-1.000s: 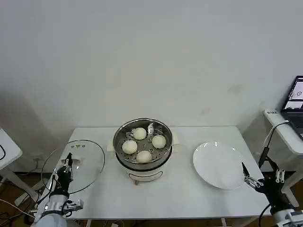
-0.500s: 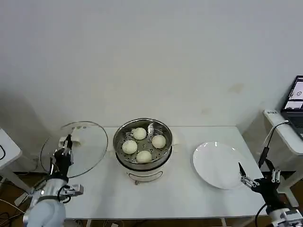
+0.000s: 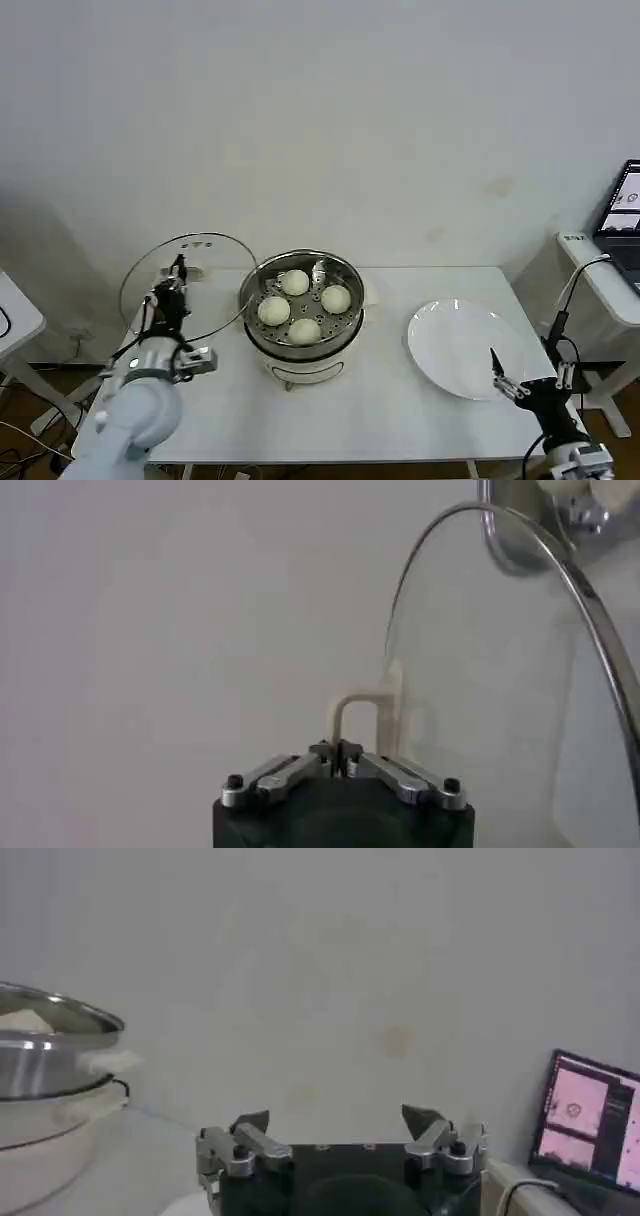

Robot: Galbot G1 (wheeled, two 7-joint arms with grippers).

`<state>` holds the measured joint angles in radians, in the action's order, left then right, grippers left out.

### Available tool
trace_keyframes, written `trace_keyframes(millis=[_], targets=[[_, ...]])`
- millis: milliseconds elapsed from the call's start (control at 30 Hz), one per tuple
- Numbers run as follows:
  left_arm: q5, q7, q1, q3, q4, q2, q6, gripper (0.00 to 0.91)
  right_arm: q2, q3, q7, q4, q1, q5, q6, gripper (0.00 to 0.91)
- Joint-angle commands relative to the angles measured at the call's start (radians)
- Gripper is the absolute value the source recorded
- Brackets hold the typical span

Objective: Take steamed baozi put them in steamer then cover it.

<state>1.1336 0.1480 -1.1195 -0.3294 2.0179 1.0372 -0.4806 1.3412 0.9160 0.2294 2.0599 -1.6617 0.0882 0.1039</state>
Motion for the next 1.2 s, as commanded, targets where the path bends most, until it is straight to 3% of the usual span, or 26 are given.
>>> trace_keyframes(millis=[33, 267, 400, 1200], targets=[[0.192, 0.135, 0.227, 0.202, -0.073, 0.206, -0.104, 0.0, 0.024, -0.053, -0.002, -0.011, 0.013, -0.084, -0.003, 0.907], [0.328, 0.139, 0.24, 0.257, -0.147, 0.395, -0.088, 0.0, 0.019, -0.059, -0.003, -0.031, 0.021, -0.1, 0.001, 0.907], [0.389, 0.136, 0.246, 0.287, -0.184, 0.462, -0.076, 0.0, 0.021, -0.07, -0.003, -0.038, 0.025, -0.109, 0.002, 0.907], [0.501, 0.138, 0.191, 0.298, -0.293, 0.521, -0.049, 0.0, 0.03, -0.097, 0.001, -0.049, 0.025, -0.138, 0.009, 0.907]])
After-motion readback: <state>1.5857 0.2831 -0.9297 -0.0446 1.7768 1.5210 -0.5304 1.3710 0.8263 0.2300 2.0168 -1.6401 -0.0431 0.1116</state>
